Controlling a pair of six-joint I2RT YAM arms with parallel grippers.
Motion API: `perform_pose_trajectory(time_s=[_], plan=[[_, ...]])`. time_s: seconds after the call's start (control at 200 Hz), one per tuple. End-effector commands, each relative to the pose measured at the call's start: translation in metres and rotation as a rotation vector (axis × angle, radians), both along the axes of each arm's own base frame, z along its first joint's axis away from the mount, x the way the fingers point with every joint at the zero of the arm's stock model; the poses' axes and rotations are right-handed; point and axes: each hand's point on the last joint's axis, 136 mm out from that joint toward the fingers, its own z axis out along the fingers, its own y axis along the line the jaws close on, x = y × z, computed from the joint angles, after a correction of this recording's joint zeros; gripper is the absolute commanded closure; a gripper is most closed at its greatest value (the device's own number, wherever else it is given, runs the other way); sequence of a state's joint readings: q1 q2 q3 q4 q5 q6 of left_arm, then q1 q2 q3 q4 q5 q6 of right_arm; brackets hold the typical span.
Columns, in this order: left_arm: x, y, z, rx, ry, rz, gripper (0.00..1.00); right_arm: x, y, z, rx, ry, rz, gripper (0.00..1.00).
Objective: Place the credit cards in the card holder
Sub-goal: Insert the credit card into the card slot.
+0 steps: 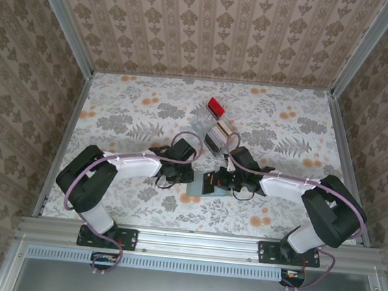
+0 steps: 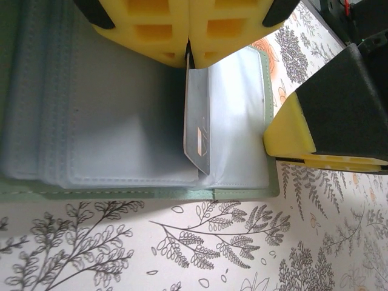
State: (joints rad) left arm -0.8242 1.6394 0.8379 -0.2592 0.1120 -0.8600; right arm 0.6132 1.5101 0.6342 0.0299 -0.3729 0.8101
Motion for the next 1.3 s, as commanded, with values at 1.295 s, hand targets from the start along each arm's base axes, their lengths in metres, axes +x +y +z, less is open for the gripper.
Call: perform_pose_trajectory(time_s=[1.295], plan=[[-0.005,-0.004,-0.006,0.015,0.019,-0.02,0.8,-0.007,0.019,-0.008,-0.067,0.062,0.005,0.87]])
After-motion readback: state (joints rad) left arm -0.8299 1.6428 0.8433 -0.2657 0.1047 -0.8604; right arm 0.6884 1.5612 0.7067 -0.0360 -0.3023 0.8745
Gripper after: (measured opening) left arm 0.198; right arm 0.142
